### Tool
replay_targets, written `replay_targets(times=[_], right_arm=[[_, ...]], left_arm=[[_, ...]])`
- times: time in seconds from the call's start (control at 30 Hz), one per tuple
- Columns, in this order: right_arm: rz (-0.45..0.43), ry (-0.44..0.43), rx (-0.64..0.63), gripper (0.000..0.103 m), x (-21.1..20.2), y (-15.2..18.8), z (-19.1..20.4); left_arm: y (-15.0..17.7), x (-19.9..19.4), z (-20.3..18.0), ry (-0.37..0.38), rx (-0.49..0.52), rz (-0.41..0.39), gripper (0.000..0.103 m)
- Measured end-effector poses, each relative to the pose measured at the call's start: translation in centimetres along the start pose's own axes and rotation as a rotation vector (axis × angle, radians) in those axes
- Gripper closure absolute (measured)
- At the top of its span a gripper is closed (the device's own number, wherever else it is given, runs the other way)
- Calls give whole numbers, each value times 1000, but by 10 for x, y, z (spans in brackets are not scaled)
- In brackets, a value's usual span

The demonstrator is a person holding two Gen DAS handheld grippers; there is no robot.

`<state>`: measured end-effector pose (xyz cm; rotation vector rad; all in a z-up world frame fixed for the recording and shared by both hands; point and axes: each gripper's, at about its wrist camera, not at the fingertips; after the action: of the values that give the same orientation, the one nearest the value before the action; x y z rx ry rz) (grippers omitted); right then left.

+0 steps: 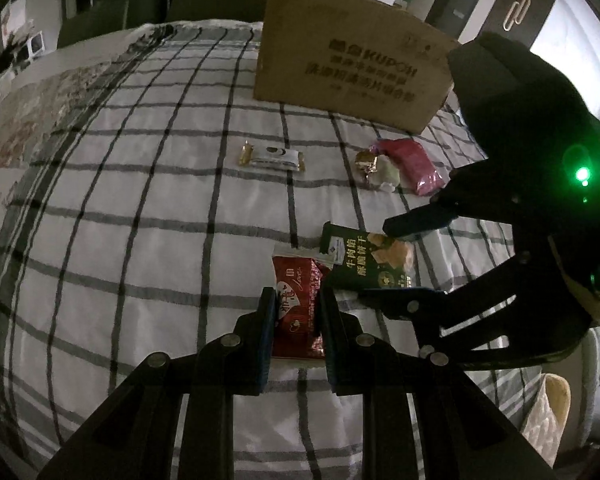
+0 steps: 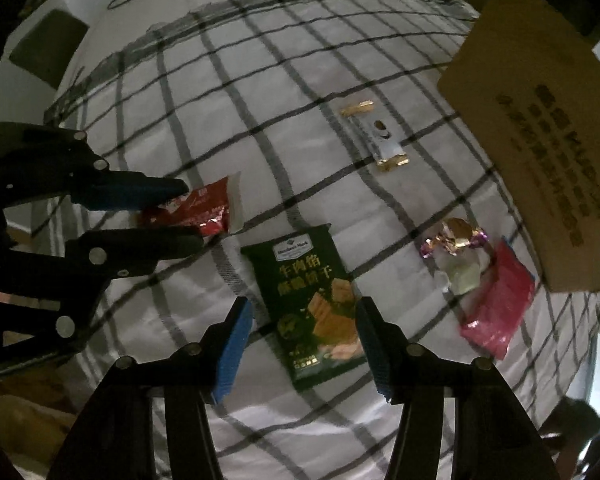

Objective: Organize snacks
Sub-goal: 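Close right tool on the green cracker pack and lift it while left tool holds the red bar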

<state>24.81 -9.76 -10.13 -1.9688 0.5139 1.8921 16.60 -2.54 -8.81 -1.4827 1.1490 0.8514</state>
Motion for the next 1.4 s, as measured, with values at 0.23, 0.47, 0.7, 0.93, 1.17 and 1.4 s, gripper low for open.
replay_targets(times=[0.23,0.47,0.7,0.93,1.17,1.4], right_arm=[[11,-17,-16,48,10,-12,-1],[-14,-49,15,50,13,-13,-9],[-70,-82,89,53,1,10,-17],[-152,-81,172,53,-27,29,-19],[-235,-54,255,53,-45,32,-16],[-302,-29,376,53,-62,44,-29]], left_arm=[[-2,3,3,6,-20,9,81],[-4,5,5,1,-27,8,81],[-3,2,5,-7,-21,-4,81],[-8,-12,3,-17,-7,-52,81],[-20,-32,-2,-35,23,-126,81],[-36,-49,-9,-59,58,-194,81]])
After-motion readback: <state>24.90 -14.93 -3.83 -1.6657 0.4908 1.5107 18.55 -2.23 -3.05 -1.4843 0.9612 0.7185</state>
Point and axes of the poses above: each gripper's, at about its wrist camera, not at the fingertips, and x roughly the way its jaws point, z to its left, y to its underside, and after that the axes turned 11 degrees about z, right-handed
